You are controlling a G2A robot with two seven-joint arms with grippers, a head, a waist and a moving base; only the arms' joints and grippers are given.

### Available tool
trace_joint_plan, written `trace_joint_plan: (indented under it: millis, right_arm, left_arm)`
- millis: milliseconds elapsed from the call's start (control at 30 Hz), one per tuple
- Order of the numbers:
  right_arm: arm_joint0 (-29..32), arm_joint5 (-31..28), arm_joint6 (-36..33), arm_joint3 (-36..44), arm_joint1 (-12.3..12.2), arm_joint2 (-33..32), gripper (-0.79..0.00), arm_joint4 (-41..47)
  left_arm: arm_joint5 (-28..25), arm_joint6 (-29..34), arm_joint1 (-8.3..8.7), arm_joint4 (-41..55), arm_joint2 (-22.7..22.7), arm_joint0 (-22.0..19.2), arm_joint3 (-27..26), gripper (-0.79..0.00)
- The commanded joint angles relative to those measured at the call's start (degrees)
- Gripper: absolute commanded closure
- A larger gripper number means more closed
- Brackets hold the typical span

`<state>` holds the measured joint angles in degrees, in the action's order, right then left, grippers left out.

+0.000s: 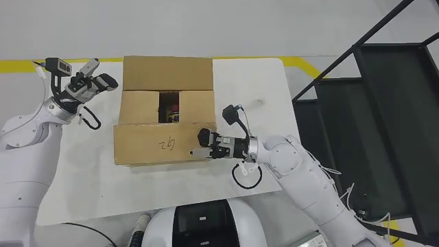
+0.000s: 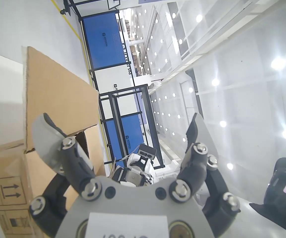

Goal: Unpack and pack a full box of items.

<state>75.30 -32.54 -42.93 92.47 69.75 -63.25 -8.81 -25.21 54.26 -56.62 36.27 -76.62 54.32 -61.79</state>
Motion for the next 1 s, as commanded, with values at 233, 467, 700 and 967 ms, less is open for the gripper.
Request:
trace_joint_plan:
  millis: [233, 467, 700, 967]
  right_arm:
    - [0.0, 0.0, 0.0, 0.0, 0.0, 0.0, -0.785, 0.0]
    - [0.0, 0.0, 0.0, 0.0, 0.0, 0.0, -0.785, 0.0]
    - [0.0, 0.0, 0.0, 0.0, 0.0, 0.0, -0.785, 0.0]
    - [0.0, 0.0, 0.0, 0.0, 0.0, 0.0, -0.785, 0.0]
  left_arm:
    - [-3.57, -9.78, -0.45, -6.12, 0.39, -0.61, 1.39, -0.785]
    - [-8.05, -15.97, -2.39, -13.7, 5.27, -7.82, 12.27, -0.785]
    - [-12.41, -12.5, -5.54, -17.45, 12.49, -15.93, 23.88, -0.785]
    - [-16.81, -7.33, -9.15, -18.16, 17.95, -22.57, 34.31, -0.785]
